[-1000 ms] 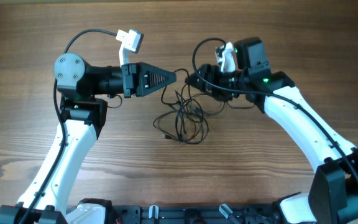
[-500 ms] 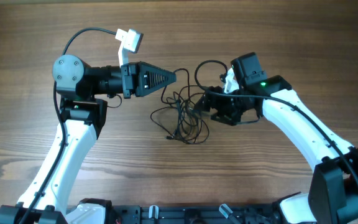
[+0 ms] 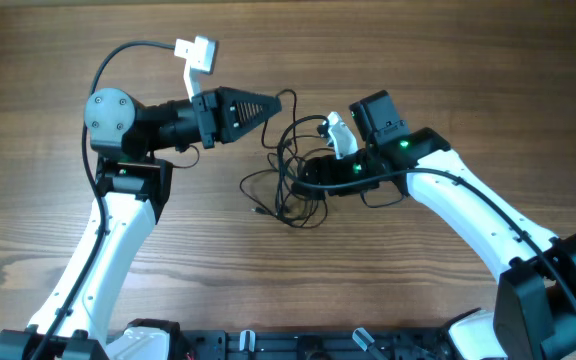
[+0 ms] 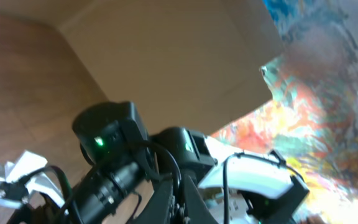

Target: Untangle cables

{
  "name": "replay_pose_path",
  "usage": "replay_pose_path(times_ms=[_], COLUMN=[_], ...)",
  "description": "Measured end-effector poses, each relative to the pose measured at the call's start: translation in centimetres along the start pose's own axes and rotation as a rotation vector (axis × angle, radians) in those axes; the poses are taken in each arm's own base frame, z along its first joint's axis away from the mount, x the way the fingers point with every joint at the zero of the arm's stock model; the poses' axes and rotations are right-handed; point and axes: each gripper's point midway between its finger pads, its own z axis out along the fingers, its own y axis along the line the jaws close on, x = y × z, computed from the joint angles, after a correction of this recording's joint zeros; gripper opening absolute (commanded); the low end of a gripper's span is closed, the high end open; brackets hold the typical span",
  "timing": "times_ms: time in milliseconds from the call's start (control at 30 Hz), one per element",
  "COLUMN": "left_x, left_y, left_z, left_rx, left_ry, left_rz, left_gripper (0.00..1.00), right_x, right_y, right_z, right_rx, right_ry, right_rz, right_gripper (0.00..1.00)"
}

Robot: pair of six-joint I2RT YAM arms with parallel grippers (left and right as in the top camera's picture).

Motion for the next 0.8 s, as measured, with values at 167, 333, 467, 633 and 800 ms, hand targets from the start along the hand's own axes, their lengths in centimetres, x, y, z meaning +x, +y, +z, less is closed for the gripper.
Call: replay_pose_path(times_ms=[167, 333, 467, 633, 800], left_x=[-0.8, -1.1, -1.8, -4.0, -6.4], left_y=[0.3, 0.4, 0.7, 2.1, 5.1], left_z=[0.0, 0.0, -0.1, -0.8, -2.3], left_rx=[-0.017, -0.023, -0.038, -0.105, -0.227], left_ry=[-0.046, -0.064, -0.106, -0.238, -0.414], left_rz=[0.003, 0.003, 0.004, -0.025, -0.108], left_gripper=[0.04, 0.04, 0.04, 0.04, 0.04], right_x=[-1.0, -2.9, -4.8, -4.7, -3.7], right_y=[0.2, 0.8, 1.8, 2.5, 2.4], right_z=[0.0, -0.1, -0.5, -0.5, -0.2], right_rx=[-0.008, -0.029, -0.069, -0.111, -0.106], right_ry=[-0.039, -0.111, -0.183, -0.176, -0.133], right_rz=[-0.031, -0.047, -0.050, -0.018, 0.021], right_gripper=[0.79, 0.79, 0.78, 0.78, 0.71])
